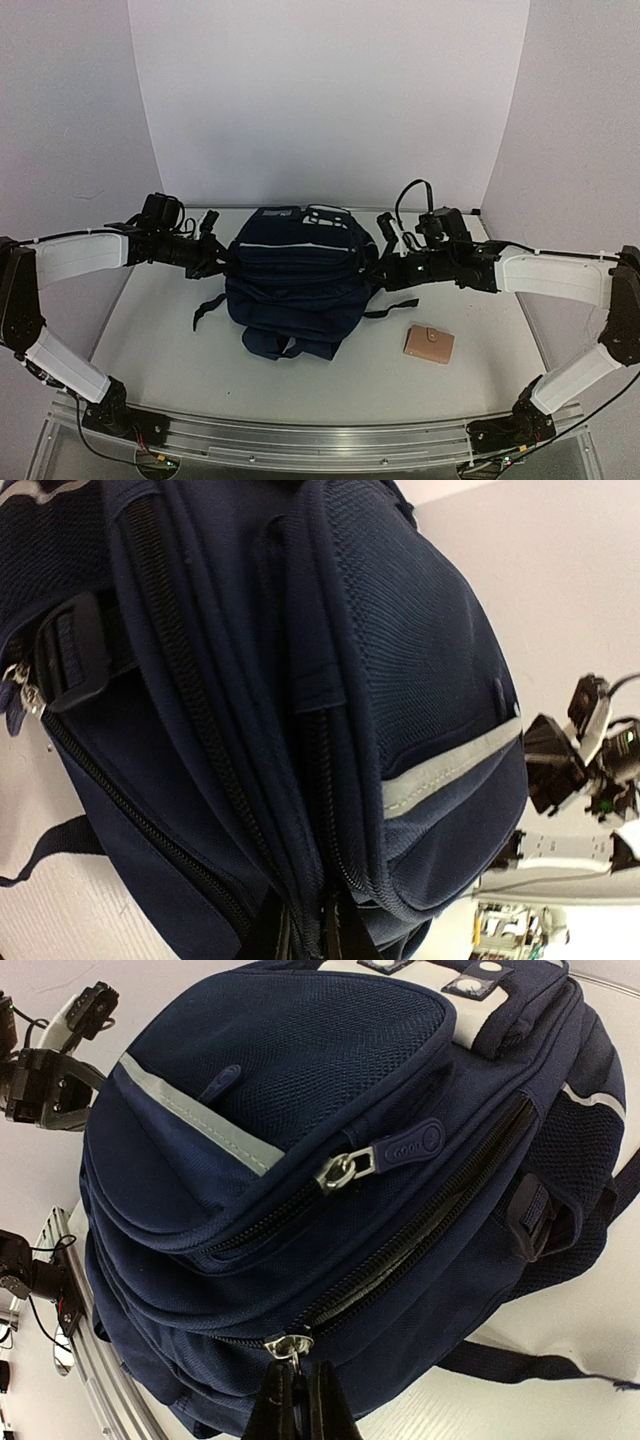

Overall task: Pack the student bag
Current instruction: Zip the student bag at the center of the board.

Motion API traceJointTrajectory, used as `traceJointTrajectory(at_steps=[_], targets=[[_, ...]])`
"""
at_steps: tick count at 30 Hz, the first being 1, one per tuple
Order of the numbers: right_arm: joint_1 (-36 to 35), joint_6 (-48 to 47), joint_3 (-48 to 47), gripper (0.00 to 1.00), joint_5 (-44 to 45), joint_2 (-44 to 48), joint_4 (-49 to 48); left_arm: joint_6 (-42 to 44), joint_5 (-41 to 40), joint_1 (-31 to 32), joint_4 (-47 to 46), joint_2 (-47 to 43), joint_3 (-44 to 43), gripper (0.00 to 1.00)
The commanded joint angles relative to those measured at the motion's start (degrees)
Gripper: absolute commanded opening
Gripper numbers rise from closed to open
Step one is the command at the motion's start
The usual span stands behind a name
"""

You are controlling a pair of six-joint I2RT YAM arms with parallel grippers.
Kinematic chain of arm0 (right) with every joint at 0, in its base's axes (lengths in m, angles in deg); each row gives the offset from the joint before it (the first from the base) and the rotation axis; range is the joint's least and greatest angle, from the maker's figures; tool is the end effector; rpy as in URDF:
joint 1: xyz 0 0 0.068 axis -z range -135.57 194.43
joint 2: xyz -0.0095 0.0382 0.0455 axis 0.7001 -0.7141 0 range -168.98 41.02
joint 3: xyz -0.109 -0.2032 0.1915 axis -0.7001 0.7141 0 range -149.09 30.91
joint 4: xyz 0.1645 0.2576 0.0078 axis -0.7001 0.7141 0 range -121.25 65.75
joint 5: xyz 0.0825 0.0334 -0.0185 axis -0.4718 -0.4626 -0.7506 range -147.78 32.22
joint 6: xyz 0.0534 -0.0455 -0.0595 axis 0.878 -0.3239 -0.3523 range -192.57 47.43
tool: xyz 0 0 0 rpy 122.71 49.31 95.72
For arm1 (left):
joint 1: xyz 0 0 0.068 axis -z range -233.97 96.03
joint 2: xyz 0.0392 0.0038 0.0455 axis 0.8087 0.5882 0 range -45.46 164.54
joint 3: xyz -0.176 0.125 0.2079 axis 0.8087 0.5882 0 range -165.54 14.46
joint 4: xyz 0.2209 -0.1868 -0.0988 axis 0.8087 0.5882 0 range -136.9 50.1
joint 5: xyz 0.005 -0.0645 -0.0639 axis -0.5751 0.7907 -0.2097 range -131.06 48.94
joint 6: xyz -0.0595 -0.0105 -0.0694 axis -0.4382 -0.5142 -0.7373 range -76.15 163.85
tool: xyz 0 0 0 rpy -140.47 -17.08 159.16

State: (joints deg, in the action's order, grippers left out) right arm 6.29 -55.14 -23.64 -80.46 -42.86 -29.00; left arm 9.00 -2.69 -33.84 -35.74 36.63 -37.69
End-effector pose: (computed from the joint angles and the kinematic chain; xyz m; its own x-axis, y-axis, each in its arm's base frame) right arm 0.2954 0.2725 0.2342 -0.6409 -0.1522 -0.7524 -0.6670 0.5956 0.4477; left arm 0.3271 -0.1746 0.2176 -0.9116 -0.1431 -0.3853 0.2292 0.6012 -0.7655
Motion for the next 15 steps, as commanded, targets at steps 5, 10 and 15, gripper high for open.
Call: traceJointTrajectory(at_steps=[5,10,15], targets=[[9.7,-3.7,-2.0,0.0,2.5,-5.2,2.2,25.5,5.9,-6.9,13.3,0.8,-5.6,0.0],[12.7,-7.2,-6.4,0.0,-0.6,-13.2,1.3,25.8,7.3,-6.9,12.7,1.1,-4.9,0.0],[15.8,-8.8,-10.1,0.0,-0.8,-17.1,1.1,26.9,5.5,-6.9,14.7,0.6,-5.6,0.0]])
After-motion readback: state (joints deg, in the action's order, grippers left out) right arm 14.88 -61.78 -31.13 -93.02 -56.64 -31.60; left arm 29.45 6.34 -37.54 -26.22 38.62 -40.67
